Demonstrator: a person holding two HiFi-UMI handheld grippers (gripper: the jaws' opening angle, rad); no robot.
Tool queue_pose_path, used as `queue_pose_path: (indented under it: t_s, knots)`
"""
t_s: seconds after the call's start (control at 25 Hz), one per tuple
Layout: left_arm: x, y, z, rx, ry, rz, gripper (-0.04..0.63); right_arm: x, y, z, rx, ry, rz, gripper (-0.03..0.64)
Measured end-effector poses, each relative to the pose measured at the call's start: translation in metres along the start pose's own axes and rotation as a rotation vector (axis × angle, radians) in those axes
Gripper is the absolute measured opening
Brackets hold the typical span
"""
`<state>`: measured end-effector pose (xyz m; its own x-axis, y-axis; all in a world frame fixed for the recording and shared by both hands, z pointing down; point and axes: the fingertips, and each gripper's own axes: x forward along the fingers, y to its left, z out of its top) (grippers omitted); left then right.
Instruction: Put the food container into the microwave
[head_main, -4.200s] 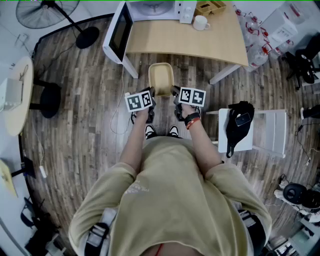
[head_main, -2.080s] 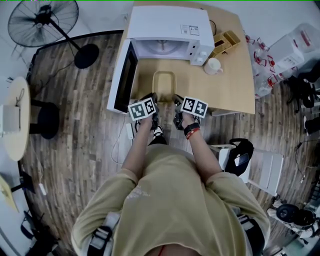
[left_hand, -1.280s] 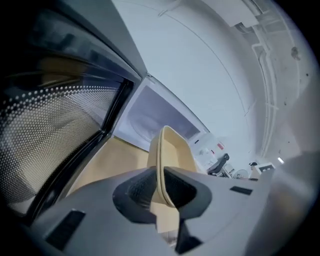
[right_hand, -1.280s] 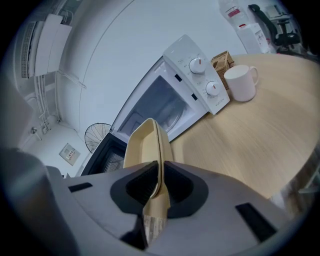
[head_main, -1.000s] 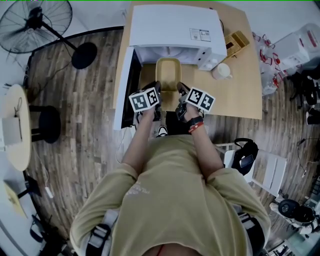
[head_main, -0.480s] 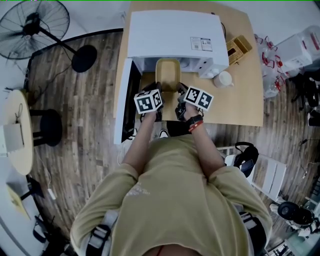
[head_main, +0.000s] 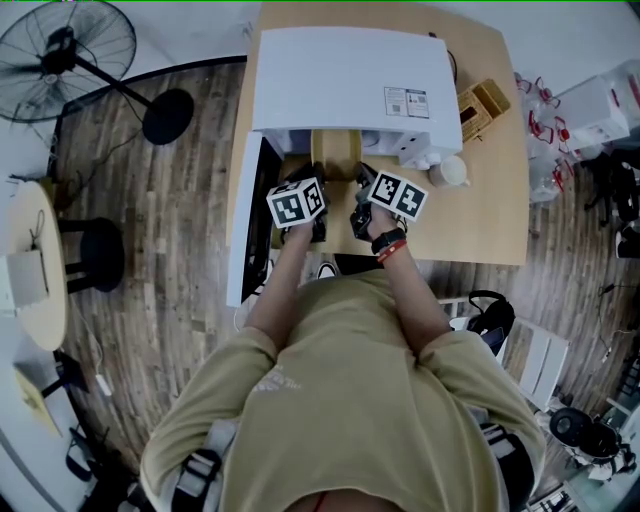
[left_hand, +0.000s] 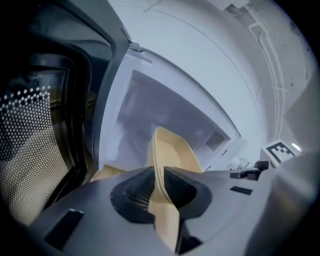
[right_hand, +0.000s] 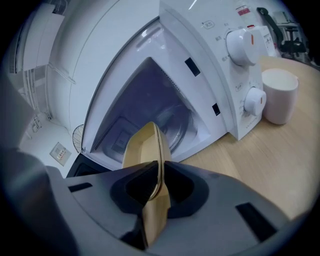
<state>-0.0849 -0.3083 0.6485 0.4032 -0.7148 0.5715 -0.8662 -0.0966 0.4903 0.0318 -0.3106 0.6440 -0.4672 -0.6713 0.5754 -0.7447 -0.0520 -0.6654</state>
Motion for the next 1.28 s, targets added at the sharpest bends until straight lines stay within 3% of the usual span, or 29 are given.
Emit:
queue_pose_path:
  t_s: [0.52,1.28]
  knots:
    - [0.026,0.006,0.032,-0.011,-0.077,-0.005,0.057,0.026,0.007,0.03,-0.036,-0.044,0.055,0.06]
    - [0.059,0.005,0.062,0.067,-0.187,-0.026,0.057,0.052,0.008,0.063,-0.108,-0.139,0.104,0.06]
